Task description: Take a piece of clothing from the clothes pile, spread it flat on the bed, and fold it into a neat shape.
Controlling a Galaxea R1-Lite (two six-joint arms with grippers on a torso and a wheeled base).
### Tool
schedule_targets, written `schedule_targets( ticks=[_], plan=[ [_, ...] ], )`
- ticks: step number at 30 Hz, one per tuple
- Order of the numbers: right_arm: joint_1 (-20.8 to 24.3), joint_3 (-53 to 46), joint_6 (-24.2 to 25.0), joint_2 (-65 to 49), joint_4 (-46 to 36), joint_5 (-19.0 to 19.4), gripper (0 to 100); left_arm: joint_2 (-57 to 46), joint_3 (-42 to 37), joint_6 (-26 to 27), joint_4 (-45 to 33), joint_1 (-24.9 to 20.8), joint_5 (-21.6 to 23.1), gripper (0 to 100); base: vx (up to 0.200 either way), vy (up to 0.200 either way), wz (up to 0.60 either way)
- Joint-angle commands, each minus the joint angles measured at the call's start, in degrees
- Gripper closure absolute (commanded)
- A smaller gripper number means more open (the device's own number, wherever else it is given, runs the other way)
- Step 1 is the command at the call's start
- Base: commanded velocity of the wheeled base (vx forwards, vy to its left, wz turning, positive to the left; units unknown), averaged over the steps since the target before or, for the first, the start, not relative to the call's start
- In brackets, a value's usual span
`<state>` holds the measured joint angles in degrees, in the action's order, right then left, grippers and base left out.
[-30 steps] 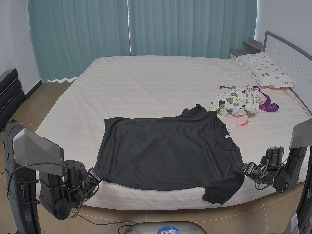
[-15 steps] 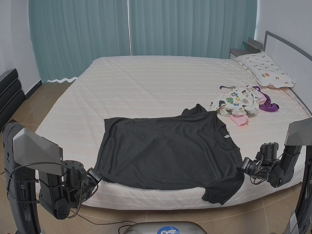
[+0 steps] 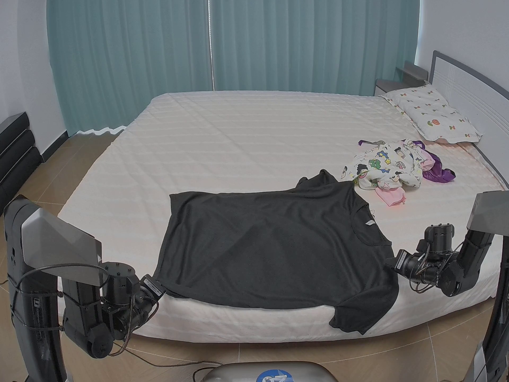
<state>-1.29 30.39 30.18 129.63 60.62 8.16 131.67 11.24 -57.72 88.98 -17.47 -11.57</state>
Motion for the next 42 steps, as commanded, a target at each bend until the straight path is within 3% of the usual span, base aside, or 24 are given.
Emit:
schedule_targets(
  ticks=[1, 6, 11, 24, 25, 35, 42],
  plan=[
    [-2.0, -1.0, -0.7, -0.1, -0.2, 0.2, 0, 0.1, -0.1, 0.0, 1.0, 0.2, 0.1, 100, 0.000, 0.000, 0.00],
    [-2.4, -1.0, -0.7, 0.7, -0.2, 0.4, 0, 0.2, -0.1, 0.0, 1.0, 0.2, 0.1, 100, 0.000, 0.000, 0.00],
    [-1.6, -0.2, -0.6, 1.6, -0.1, 3.5, 0, 0.2, -0.1, 0.0, 1.0, 0.2, 0.1, 100, 0.000, 0.000, 0.00],
    [-0.9, 3.9, -0.6, 6.1, -0.2, 4.9, 0, 0.3, -0.1, 0.1, 1.0, 0.3, 0.1, 100, 0.000, 0.000, 0.00],
    [-0.9, 3.9, -0.6, 6.1, -0.2, 4.9, 100, 0.3, -0.1, 0.0, 1.0, 0.3, 0.1, 100, 0.000, 0.000, 0.00],
    [-1.9, 3.3, 0.0, 3.2, 0.5, 4.9, 100, 0.3, -0.1, 0.1, 1.0, 0.6, 0.1, 100, 0.000, 0.000, 0.00],
    [-0.8, 8.9, 0.6, 1.1, 0.0, 3.8, 100, 0.3, -0.1, 0.0, 1.0, 0.9, 0.1, 100, 0.000, 0.000, 0.00]
  ],
)
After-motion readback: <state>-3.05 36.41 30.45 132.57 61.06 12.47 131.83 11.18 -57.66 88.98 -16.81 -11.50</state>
